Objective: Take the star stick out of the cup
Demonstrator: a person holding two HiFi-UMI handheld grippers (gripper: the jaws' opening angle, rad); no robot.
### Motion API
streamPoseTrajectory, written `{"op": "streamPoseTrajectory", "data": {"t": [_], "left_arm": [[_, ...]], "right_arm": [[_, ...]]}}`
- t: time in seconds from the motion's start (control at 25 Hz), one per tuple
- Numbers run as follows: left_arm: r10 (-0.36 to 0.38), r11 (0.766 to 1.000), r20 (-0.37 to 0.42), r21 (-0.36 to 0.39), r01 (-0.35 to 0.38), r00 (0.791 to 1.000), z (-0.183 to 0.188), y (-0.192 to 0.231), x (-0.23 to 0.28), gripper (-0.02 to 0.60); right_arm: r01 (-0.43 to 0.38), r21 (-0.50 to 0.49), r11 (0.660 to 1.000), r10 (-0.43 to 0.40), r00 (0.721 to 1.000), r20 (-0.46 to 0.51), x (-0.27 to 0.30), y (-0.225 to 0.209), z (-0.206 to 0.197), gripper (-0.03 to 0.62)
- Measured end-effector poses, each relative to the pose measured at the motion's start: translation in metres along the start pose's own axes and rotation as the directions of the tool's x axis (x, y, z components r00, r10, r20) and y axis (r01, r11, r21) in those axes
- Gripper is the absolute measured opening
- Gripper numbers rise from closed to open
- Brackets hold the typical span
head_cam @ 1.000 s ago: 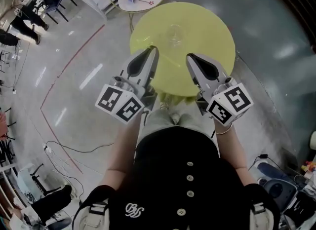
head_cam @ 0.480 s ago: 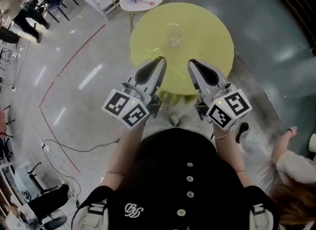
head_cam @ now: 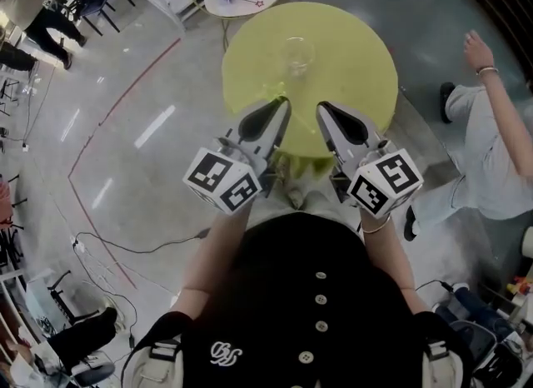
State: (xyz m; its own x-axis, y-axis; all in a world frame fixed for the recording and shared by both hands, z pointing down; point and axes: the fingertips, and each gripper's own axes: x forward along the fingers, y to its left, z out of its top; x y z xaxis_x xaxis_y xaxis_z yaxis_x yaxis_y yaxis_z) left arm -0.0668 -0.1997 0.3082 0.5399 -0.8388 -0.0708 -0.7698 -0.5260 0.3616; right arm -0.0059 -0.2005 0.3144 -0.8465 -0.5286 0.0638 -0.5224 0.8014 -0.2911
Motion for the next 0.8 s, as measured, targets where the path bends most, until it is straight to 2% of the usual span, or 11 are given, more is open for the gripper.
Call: {"op": "streamPoseTrajectory", "data": {"t": [0.8], "left_arm": [[0.008, 1.0, 0.0, -0.012, -0.008, 1.0, -0.0015, 0.0021, -0.0013, 0.018]], "right_arm": [[0.016, 0.005, 1.0, -0.016, 0.999, -0.029, 0.0011, -0.0025, -0.0081, 0.002]]}}
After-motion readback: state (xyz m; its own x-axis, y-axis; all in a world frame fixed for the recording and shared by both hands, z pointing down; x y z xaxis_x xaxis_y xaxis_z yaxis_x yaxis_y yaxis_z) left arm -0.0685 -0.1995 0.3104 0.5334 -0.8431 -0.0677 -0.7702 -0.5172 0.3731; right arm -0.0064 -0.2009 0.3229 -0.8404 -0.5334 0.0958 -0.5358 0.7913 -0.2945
